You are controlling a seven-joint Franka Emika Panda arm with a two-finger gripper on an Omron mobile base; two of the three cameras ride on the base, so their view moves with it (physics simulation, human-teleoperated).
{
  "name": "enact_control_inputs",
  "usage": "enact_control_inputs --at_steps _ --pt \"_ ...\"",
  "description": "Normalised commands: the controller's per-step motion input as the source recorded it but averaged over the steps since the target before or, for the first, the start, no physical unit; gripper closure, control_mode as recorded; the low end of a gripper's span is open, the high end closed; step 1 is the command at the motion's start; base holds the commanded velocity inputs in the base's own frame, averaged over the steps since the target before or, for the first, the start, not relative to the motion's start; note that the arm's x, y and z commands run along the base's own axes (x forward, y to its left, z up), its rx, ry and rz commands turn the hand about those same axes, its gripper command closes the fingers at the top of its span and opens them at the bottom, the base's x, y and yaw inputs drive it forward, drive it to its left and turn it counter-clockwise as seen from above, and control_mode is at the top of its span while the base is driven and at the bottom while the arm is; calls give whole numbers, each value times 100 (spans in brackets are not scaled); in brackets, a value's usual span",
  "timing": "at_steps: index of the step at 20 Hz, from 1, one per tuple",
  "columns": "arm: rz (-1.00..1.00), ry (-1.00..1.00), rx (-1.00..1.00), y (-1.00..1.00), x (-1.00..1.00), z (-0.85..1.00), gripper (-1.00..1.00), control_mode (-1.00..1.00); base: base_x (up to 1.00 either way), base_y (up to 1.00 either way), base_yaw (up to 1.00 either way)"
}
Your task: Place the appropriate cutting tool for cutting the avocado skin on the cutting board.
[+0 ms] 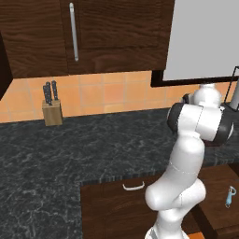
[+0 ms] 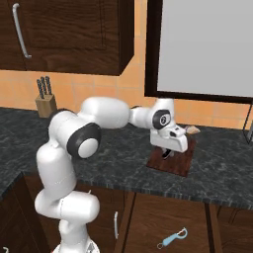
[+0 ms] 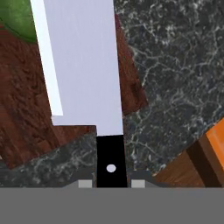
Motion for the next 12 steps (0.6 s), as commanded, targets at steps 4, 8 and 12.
enact_control_inputs --at_steps 4,8,12 --pt "11 0 9 -8 44 -39 100 -100 0 0 0" --pt "11 0 10 -6 40 -41 100 -100 0 0 0" --pt "10 0 10 -1 36 -42 100 -100 0 0 0"
